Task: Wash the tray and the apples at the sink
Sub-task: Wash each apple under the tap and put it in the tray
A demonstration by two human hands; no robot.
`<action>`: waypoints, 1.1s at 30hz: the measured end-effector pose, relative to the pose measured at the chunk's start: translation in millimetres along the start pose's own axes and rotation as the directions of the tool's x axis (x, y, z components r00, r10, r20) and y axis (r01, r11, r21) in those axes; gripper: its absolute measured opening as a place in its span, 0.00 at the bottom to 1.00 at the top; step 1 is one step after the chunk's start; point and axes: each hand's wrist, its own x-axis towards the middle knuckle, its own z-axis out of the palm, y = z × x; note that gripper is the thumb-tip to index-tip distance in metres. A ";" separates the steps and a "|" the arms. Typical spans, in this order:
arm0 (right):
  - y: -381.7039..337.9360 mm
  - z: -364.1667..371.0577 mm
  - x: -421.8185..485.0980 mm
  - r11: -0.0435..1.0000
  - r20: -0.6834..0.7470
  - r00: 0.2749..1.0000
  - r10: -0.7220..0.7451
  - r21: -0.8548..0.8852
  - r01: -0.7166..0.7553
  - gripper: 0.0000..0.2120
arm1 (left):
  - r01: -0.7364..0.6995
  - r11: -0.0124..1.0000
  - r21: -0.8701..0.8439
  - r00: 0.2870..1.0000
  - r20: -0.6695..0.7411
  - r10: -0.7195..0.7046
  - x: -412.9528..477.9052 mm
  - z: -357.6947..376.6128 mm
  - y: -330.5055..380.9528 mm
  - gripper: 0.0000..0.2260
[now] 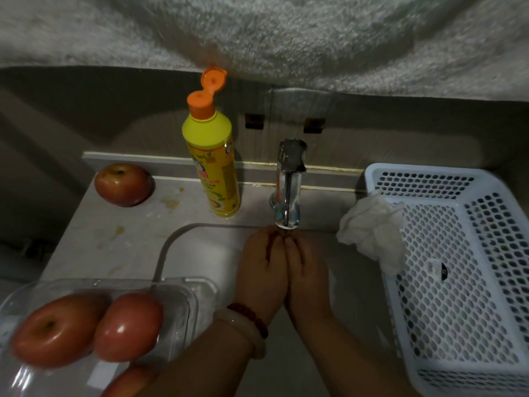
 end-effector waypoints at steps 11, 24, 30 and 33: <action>-25.5 -2.5 8.2 0.681 0.099 0.765 0.637 0.393 -0.618 0.12 | 0.074 0.996 -0.058 0.974 0.218 -0.060 0.1 -20.3 4.7 0.13; -85.2 -39.1 48.3 0.842 0.109 0.922 -0.371 -0.378 0.384 0.25 | 0.109 0.991 -0.083 0.992 -0.054 -0.114 -13.7 -38.4 13.4 0.12; -77.0 -29.0 36.0 0.712 0.192 0.909 -0.370 -0.570 0.411 0.23 | 0.087 0.992 -0.094 0.993 -0.071 -0.094 -20.0 -45.8 18.2 0.12; -72.9 -27.6 28.5 0.697 0.156 0.903 -0.401 -0.587 0.412 0.24 | 0.086 0.993 -0.084 0.995 -0.051 -0.090 -24.7 -49.2 20.0 0.13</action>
